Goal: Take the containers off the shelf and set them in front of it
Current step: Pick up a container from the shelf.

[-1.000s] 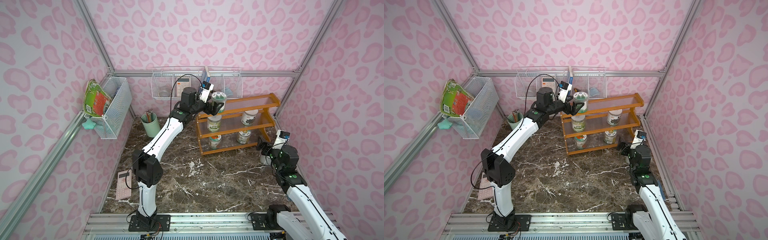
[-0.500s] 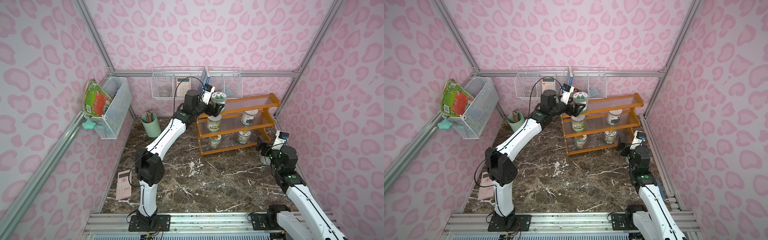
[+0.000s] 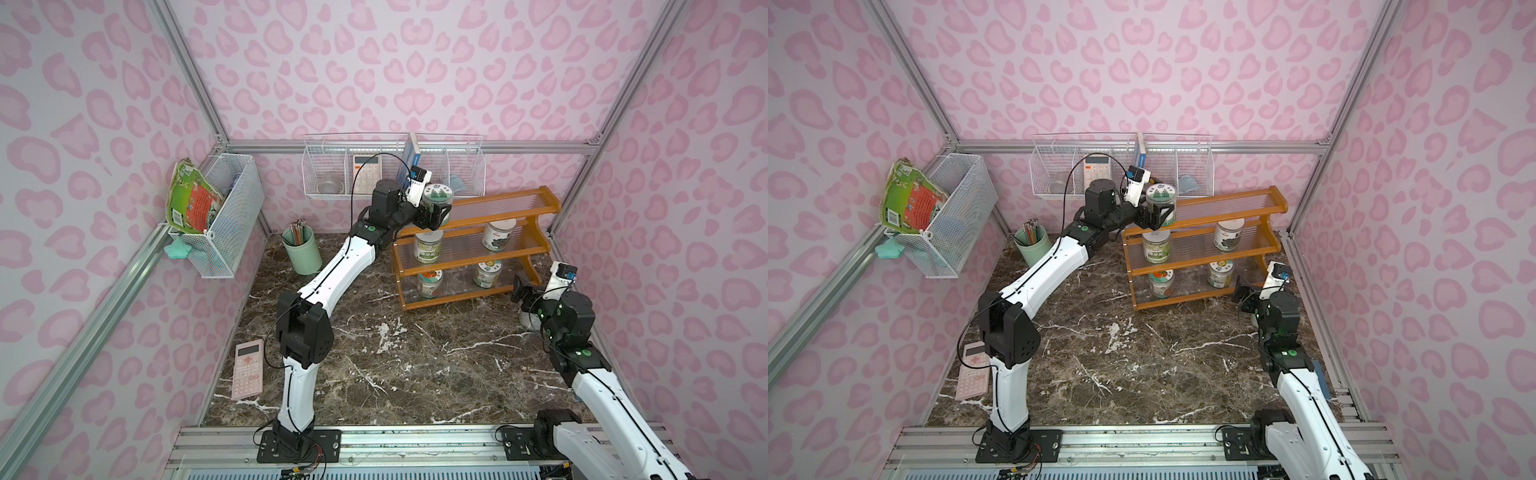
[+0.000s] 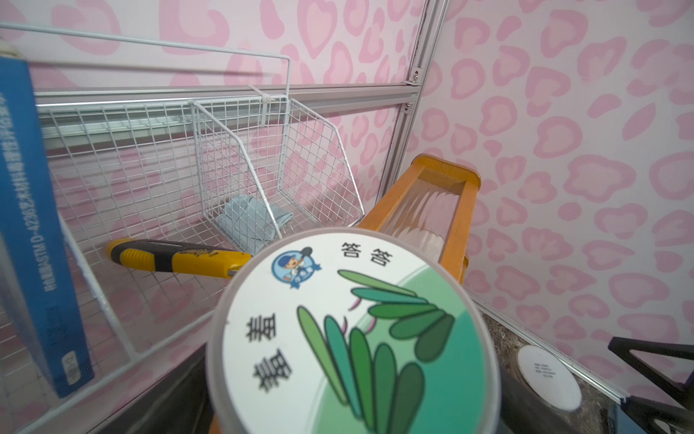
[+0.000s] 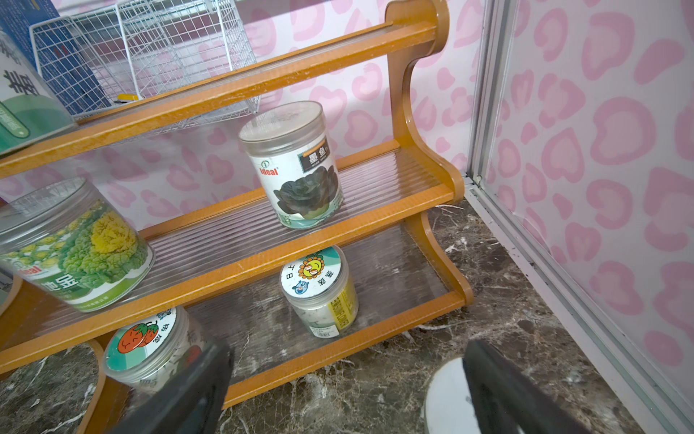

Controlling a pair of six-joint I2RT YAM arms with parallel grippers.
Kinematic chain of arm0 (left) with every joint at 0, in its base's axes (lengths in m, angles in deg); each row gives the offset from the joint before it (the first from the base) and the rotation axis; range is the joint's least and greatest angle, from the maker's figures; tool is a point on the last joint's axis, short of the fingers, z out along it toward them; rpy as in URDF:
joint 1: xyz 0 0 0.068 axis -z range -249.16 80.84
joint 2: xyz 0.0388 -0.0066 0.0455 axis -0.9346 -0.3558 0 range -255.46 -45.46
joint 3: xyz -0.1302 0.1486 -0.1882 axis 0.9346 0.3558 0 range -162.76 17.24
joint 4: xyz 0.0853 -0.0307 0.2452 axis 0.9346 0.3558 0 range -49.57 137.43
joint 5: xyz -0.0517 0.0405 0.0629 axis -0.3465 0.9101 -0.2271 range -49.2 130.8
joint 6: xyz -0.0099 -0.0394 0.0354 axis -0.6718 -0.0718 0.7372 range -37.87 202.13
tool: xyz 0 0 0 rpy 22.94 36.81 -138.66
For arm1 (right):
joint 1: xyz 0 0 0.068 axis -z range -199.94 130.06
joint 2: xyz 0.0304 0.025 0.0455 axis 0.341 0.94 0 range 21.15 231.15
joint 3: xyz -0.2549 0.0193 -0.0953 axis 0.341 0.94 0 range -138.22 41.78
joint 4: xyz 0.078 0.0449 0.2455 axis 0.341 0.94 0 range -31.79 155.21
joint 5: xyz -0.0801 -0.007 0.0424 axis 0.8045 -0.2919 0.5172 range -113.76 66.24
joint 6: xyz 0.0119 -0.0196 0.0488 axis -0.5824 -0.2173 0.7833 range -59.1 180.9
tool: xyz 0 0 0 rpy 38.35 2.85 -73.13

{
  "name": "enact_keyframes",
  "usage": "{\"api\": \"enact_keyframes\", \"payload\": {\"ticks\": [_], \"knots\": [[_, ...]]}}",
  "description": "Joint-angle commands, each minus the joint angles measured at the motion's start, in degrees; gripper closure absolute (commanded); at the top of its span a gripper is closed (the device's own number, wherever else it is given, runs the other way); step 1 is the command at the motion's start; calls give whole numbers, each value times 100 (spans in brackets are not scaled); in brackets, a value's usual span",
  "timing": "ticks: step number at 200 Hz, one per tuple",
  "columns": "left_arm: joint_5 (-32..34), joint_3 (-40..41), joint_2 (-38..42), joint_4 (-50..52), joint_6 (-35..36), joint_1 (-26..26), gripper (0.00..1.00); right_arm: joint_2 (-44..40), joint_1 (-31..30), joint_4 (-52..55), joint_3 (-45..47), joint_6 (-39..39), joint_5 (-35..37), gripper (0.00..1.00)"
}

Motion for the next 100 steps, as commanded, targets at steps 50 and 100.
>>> {"api": "enact_keyframes", "payload": {"ticks": [50,100], "knots": [[-81,-64,25,-165,27,14,21,-35,27,-119,16,-22,-32,1],[-39,1,270,-174,159,14,28,-122,106,-59,-27,-22,-124,1]]}}
